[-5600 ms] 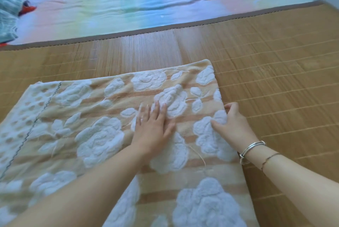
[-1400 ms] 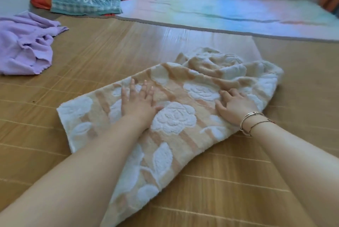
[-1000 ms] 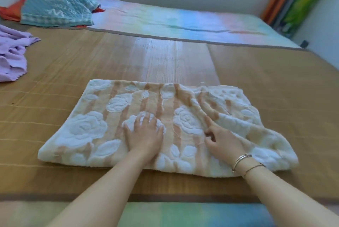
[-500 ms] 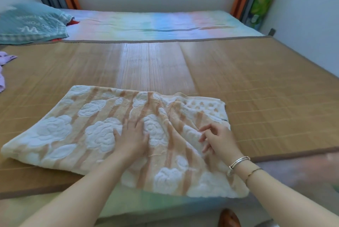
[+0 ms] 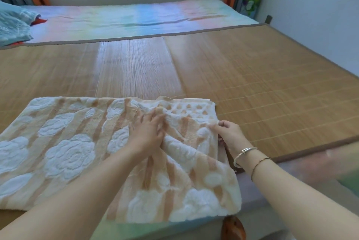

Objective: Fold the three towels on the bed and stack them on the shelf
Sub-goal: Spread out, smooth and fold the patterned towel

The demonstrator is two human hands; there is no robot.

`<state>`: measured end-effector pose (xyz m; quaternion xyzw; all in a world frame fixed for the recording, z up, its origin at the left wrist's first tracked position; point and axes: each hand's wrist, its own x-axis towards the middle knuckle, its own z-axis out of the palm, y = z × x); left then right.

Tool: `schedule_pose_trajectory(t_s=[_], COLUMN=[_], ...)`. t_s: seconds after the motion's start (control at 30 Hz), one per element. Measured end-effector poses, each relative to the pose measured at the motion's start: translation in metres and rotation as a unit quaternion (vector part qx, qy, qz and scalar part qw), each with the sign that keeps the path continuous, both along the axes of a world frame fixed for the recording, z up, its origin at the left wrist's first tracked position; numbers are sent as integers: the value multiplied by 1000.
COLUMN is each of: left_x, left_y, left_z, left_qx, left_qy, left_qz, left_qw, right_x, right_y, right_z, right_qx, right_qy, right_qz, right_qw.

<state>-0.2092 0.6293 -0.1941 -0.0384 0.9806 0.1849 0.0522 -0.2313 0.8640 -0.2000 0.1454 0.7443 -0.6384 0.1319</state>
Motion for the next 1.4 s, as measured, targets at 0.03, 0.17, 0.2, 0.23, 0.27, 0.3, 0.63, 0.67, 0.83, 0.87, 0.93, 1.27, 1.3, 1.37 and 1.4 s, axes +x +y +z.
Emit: schedule_pose_trajectory(t_s=[0.03,0.17,0.2,0.23,0.27,0.3,0.63,0.67,0.83,0.87,0.93,1.27,1.3,1.37,1.4], left_x=[-4,-22,-28,-35,-43,-52,-114,-114,-119,-119,-114,-40,-32,-18,-15], left_y=[0,5,6,5,4,2,-1,-3,1,5,15,-35,-47,-62,-65], left_z=[1,8,11,13,16,17,10,12,18,15,5,-18,-22,-29,-31], left_qx=[-5,11,12,11,9,13,16,24,80,96,85,28,21,12,13], left_qy=[2,22,33,39,37,23,-41,-28,138,112,17,123,92,27,4], left_qz=[-6,14,18,17,11,0,-27,-22,35,33,5,126,155,179,174], left_qw=[1000,1000,999,999,999,1000,999,999,987,989,996,984,984,983,985], right_x=[-4,-32,-42,-51,-59,-68,-96,-96,-105,-108,-107,-38,-33,-26,-24], right_y=[0,5,7,8,9,11,22,23,21,20,19,21,19,9,2], right_z=[0,15,20,24,27,28,-13,-15,-15,-15,-17,11,12,6,6], right_qx=[-32,-113,-119,-126,-123,-108,1,-10,-33,-13,45,187,159,127,125], right_qy=[18,105,123,141,157,168,96,111,161,153,120,-152,-185,-171,-126], right_qz=[-18,-60,-58,-56,-54,-51,-31,-44,-71,-57,-29,142,167,171,141], right_qw=[999,986,984,980,978,978,995,993,984,987,991,960,955,962,974])
